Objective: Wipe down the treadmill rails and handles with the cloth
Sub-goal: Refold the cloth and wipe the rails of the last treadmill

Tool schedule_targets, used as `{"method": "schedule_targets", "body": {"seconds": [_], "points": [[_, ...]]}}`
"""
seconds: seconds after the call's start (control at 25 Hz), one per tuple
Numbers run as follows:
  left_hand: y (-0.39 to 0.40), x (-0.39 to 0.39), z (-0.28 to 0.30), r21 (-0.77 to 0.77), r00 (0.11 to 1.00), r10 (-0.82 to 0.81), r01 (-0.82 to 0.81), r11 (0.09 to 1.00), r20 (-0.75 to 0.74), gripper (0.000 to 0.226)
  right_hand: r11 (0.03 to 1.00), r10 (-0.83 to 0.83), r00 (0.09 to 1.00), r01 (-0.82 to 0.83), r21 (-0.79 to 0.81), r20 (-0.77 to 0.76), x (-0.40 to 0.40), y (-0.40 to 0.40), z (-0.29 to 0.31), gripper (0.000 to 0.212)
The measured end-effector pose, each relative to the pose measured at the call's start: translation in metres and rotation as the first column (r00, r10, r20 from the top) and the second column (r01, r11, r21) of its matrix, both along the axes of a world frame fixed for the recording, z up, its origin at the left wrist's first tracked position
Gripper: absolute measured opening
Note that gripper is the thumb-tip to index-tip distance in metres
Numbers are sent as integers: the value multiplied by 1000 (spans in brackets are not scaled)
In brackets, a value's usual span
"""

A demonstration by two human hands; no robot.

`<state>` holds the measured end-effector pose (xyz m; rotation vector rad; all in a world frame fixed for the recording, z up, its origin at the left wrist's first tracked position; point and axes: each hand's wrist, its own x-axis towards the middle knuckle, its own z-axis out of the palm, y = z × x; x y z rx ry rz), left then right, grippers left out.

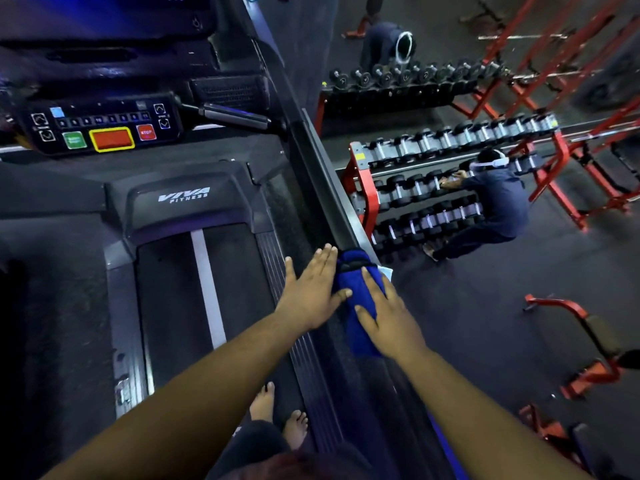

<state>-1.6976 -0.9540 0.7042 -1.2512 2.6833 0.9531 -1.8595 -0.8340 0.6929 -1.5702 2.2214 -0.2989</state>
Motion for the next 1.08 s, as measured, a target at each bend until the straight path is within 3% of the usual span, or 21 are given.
{"method": "schedule_targets", "body": {"seconds": [0.16, 0.28, 0.44, 0.56, 0.68, 0.8, 0.88, 1.0, 1.08], "points": [[-6, 5, -5, 75, 988, 151, -148, 986, -42, 88, 999, -44, 999, 45, 28, -25, 8, -53, 8, 70], [-4, 8, -2, 116, 992, 124, -123, 986, 4, 92, 999, 15, 1000, -16, -44, -12, 12, -4, 4, 65], [19, 4, 7, 119, 997, 71, -72, 990, 14, 98, 987, 158, 987, -158, -3, 24, -19, 28, 20, 59], [26, -7, 5, 146, 984, 175, -169, 975, -32, 93, 984, 165, 986, -167, -60, -30, -37, -2, 29, 55], [26, -22, 1, 179, 930, 350, -327, 928, -117, 91, 976, 198, 979, -192, -101, 47, -44, -39, 20, 58], [29, -44, -24, 146, 831, 519, -499, 854, -198, 88, 967, 243, 915, -200, -161, 322, -48, -65, -12, 61], [33, -59, -40, 151, 717, 618, -606, 781, -321, 84, 952, 262, 850, -150, -266, 457, -52, -79, -32, 59], [56, -100, -70, 237, 460, 717, -730, 641, -524, 82, 876, 439, 689, -183, -447, 577, -63, -76, -69, 52], [77, -120, -67, 373, 292, 736, -714, 593, -610, 98, 855, 491, 534, -146, -497, 688, -68, -47, -80, 52]]}}
